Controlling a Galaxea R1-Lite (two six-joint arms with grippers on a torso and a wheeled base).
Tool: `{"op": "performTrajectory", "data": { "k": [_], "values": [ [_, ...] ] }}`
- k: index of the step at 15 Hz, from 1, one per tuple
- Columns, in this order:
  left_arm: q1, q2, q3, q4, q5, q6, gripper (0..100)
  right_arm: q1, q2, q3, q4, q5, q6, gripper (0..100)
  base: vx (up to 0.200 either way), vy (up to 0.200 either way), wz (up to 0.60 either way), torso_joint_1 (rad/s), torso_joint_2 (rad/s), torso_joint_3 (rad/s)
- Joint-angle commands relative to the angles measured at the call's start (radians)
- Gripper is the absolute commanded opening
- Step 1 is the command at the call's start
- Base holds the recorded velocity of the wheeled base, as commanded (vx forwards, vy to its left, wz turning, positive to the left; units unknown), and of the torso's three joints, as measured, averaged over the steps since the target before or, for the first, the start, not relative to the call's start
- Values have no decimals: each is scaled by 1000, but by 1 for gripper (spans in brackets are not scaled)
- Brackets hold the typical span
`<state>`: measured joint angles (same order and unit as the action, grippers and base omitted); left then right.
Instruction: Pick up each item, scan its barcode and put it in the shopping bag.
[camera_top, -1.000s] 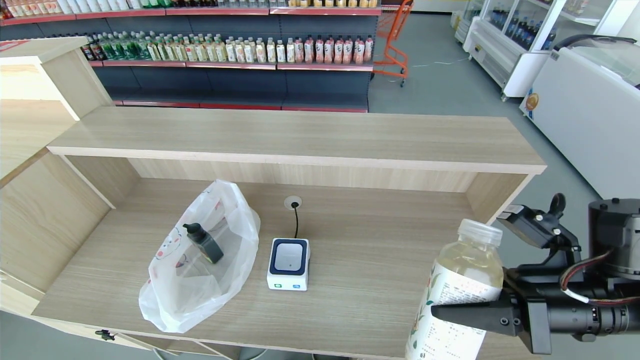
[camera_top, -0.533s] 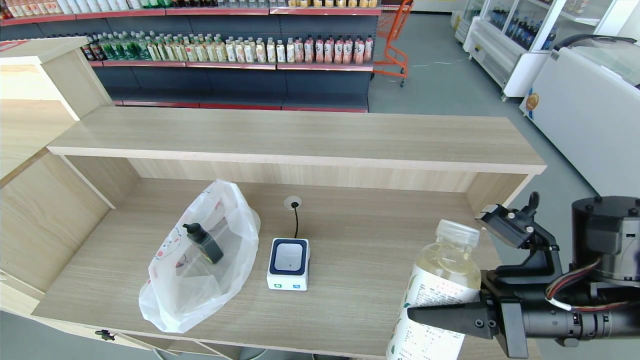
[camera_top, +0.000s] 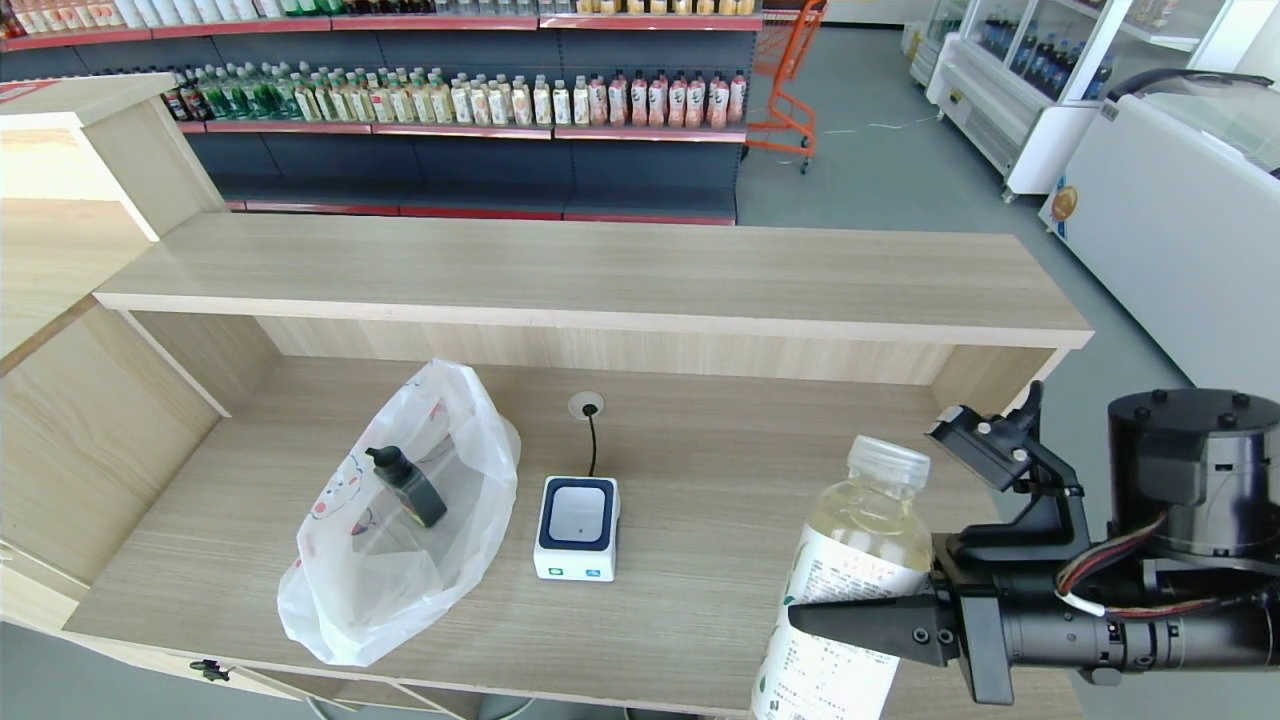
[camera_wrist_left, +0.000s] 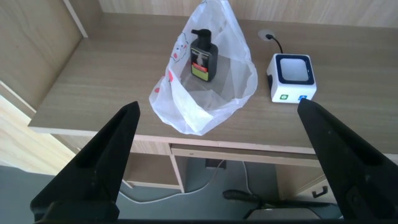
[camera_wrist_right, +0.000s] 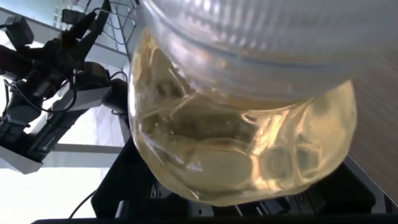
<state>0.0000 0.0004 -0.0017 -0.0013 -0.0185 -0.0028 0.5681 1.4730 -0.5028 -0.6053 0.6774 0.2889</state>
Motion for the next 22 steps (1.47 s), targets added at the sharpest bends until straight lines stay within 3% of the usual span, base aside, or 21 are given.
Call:
{"op": "performTrajectory", "data": {
  "k": [1, 9, 11, 13, 14, 18, 22],
  "values": [
    [0, 0, 0, 0, 0, 0, 100, 1, 4, 0, -1, 1, -1, 0, 0, 0, 0, 0, 0, 0],
    [0, 0, 0, 0, 0, 0, 100, -10, -10, 4, -5, -12, -45, 0, 0, 0, 0, 0, 0, 0],
    [0, 0, 0, 0, 0, 0, 100, -53, -16, 6, -27, -108, -229, 0, 0, 0, 0, 0, 0, 0],
    [0, 0, 0, 0, 0, 0, 100, -205, -5, 29, -50, -208, -625, 0, 0, 0, 0, 0, 0, 0],
    [0, 0, 0, 0, 0, 0, 100, -267, -5, 58, -67, -208, -741, 0, 0, 0, 0, 0, 0, 0],
    [0, 0, 0, 0, 0, 0, 100, -425, 127, 207, -416, -240, -961, 0, 0, 0, 0, 0, 0, 0],
    [0, 0, 0, 0, 0, 0, 100, -444, 322, 233, -765, -188, -1054, 0, 0, 0, 0, 0, 0, 0]
  ]
}}
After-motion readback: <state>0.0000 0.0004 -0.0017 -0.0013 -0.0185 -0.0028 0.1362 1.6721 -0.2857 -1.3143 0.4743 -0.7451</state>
